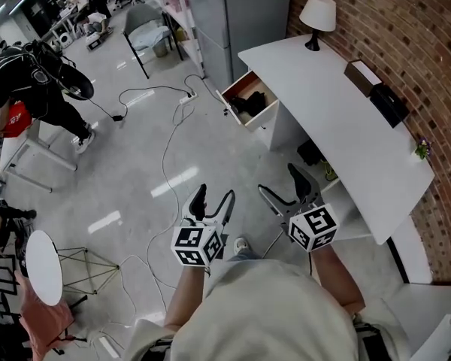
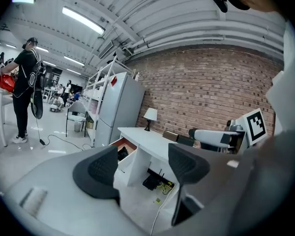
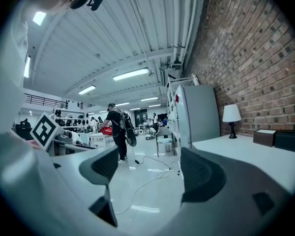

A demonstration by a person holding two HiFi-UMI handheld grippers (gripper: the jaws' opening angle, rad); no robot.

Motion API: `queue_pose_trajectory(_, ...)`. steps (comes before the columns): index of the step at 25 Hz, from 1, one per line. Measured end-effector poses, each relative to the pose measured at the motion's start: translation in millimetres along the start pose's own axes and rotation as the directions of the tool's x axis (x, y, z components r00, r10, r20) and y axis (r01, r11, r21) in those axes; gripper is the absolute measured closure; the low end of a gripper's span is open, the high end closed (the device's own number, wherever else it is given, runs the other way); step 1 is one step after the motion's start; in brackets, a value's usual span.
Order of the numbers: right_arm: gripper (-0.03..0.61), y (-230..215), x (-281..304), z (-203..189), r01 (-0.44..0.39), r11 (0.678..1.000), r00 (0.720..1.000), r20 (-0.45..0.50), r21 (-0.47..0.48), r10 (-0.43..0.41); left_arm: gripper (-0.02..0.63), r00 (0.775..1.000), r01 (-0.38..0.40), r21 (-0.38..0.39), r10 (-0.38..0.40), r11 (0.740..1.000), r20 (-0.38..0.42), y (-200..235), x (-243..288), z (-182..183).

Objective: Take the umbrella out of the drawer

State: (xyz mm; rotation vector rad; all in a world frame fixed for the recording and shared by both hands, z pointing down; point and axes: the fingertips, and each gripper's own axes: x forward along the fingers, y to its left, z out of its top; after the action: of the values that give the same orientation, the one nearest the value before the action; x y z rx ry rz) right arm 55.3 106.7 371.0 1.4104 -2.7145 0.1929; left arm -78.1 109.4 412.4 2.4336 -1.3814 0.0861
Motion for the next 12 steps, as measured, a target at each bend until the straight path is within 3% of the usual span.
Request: queue_pose_trajectory(12,0.207,-29.5,111.6,2.4,0.017,1.0,1.0,-0.012,0.003,-0.017,0.305,0.999,0.029,0.014,-0.029,0.999,-0.023,80.2,68.7,24.6)
